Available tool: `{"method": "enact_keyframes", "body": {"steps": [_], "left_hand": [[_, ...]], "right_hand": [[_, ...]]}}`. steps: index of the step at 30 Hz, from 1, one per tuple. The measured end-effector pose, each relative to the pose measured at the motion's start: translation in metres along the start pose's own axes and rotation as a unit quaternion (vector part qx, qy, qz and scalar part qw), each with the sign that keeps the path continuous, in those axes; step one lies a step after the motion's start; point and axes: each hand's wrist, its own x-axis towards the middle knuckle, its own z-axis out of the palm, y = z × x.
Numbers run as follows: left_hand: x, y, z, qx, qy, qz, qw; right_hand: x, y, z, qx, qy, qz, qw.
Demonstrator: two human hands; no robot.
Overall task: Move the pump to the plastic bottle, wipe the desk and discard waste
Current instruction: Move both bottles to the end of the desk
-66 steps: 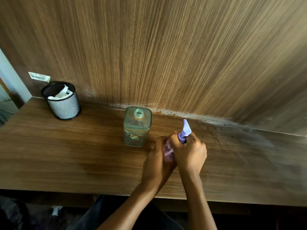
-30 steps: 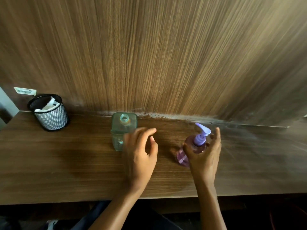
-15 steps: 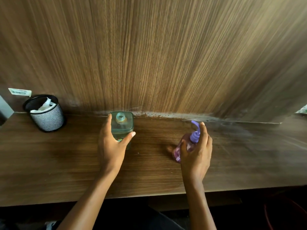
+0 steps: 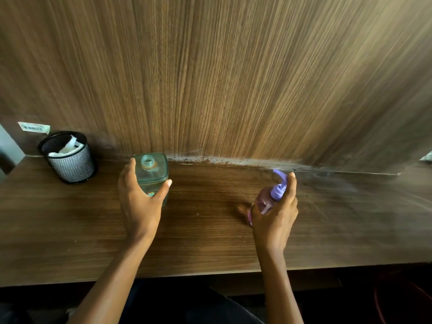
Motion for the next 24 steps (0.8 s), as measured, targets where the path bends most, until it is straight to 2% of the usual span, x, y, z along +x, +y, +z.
{"method": "enact_keyframes", "body": {"steps": [4, 11, 24], "left_hand": [[0.0012, 0.0006, -0.0003, 0.047, 0.008, 0.014, 0.999], [0.0031, -0.0016, 0.0062, -0.022, -0.002, -0.006, 1.0], [0.0031, -0.0034, 0.0055, -0.021, -0.018, -0.033, 0.999]], "right_hand": [[0.0002, 0.0011, 0.0001, -0.004, -0.009, 0.008, 1.0], [0.0035, 0.0003, 0.0039, -0.043, 0.01, 0.009, 0.999], [0.0068, -0.0028, 0.0071, -0.039, 0.032, 0.001, 0.999]]}}
